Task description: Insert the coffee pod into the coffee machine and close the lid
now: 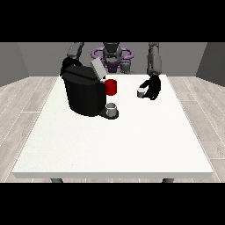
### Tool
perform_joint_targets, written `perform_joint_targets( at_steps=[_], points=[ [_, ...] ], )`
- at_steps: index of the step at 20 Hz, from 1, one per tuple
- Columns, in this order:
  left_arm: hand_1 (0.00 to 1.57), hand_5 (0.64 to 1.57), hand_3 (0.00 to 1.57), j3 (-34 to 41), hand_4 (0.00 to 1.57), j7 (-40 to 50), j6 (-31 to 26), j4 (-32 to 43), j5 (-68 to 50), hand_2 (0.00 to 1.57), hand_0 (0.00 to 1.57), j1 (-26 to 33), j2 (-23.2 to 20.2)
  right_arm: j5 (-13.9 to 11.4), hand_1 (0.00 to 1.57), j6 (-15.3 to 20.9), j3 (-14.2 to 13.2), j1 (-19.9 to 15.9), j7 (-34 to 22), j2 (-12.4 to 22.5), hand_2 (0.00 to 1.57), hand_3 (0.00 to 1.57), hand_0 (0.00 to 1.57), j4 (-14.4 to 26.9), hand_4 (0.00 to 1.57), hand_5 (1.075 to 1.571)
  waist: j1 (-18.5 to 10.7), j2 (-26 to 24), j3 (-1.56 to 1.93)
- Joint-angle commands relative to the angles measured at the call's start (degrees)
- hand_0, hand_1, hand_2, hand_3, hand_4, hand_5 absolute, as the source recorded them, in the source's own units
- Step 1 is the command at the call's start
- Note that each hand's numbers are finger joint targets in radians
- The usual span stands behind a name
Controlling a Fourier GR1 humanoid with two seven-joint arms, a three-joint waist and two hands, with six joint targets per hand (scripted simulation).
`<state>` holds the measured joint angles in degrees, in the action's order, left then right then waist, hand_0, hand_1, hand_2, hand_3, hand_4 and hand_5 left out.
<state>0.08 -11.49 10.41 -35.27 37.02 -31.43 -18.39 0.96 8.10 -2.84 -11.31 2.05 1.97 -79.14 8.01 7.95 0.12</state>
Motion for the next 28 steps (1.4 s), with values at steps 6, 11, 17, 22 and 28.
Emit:
perform_joint_targets(
  at_steps=[6, 11, 17, 22, 28],
  points=[
    [1.47, 1.571, 1.41, 0.1, 0.61, -6.5, -3.7, 0.0, 0.4, 1.47, 1.47, -2.3, -0.4, 0.4, 0.0, 0.6, -0.8, 0.9, 1.4, -0.3, 0.0, 0.0, 0.0, 1.8, 0.43, 1.571, -0.9, -1.6, -0.13],
    [1.34, 1.571, 1.36, -1.1, 0.59, -4.7, -8.5, -4.6, 0.3, 1.4, 1.34, -5.9, 1.0, 1.2, 0.0, 1.5, -2.8, -0.7, 1.1, -0.3, 0.0, 0.0, 0.0, 7.5, 0.46, 1.571, -2.9, -3.6, -0.11],
    [1.26, 1.571, 1.29, 0.0, 0.54, 1.6, -15.1, -6.9, -0.5, 1.33, 1.26, -13.5, 0.5, 1.3, 0.0, -0.3, -2.3, -1.6, 3.9, 0.1, 0.0, 0.0, 0.0, 9.4, 0.51, 1.571, -1.5, -4.5, -0.11],
    [1.26, 1.571, 1.29, 3.5, 0.54, -2.5, -15.4, -4.4, -1.0, 1.33, 1.26, -16.6, -4.7, 1.2, 0.0, -1.7, 0.3, -2.2, 5.0, -1.3, 0.0, 0.0, 0.0, 5.9, 0.49, 1.571, 1.9, -0.5, -0.12],
    [1.26, 1.571, 1.28, 3.6, 0.54, 0.2, -14.6, -6.4, -0.1, 1.33, 1.26, -22.3, -4.4, 3.6, 0.0, -3.7, -2.6, -5.7, 3.8, 1.8, 0.0, 0.0, 0.0, 6.7, 0.5, 1.571, 3.1, 0.7, -0.09]
  ],
)
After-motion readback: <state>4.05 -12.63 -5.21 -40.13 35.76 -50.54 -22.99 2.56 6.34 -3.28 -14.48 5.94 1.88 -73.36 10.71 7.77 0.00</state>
